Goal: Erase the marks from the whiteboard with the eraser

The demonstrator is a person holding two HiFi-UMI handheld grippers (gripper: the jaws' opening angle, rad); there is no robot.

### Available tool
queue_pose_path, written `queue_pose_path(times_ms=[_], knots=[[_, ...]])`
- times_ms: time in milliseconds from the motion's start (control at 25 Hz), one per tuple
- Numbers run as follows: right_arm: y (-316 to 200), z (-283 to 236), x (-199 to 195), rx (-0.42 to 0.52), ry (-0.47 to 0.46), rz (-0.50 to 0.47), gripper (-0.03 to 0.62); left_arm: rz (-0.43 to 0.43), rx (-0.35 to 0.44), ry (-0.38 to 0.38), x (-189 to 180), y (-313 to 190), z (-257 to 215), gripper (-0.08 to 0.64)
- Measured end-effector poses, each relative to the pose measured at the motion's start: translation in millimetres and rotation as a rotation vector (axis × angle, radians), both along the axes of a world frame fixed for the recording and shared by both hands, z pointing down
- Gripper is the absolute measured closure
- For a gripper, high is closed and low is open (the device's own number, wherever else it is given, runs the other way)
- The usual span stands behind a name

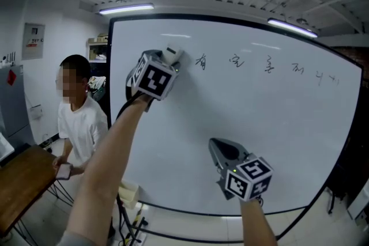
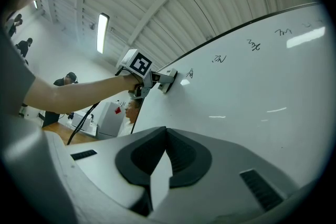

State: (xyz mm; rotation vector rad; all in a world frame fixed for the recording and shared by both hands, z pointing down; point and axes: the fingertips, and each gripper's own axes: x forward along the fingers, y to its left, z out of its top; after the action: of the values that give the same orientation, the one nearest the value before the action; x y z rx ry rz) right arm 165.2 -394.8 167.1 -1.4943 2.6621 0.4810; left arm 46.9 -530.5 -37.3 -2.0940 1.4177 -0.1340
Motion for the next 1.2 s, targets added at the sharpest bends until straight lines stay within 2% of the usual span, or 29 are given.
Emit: queue_pose_path(times_ms=[200,480,600,760,960,1200], knots=[[6.8,-4.0,-5.0,0.010,-0.001,-0.008,0.597,0.045,-0.041,-0.024,9.6,5.3,23.9,0.299],[16.2,-3.1,-12.0,0.010,0.002,-0.022,0.597,0.056,-0.068,-0.054,23.5,8.6,60.3,0.299],[19.7,-3.3,-11.8,0.012,0.002,-0.024,0.597,0.080,-0.080,-0.036,24.5,14.2,69.8,0.298],[21.8,-0.2,-10.3,0.006,-0.011,-0.029,0.597,0.090,-0.057,-0.018,20.3,25.1,84.7,0.298],[17.6,11.0,-7.0,-0.016,-0.029,-0.033,0.597,0.148,-0.067,0.024,20.5,46.7,116.1,0.298],[14.1,32.9,-8.7,-0.039,-0.063,-0.045,0.597,0.226,-0.130,0.091,21.2,67.8,171.5,0.298]])
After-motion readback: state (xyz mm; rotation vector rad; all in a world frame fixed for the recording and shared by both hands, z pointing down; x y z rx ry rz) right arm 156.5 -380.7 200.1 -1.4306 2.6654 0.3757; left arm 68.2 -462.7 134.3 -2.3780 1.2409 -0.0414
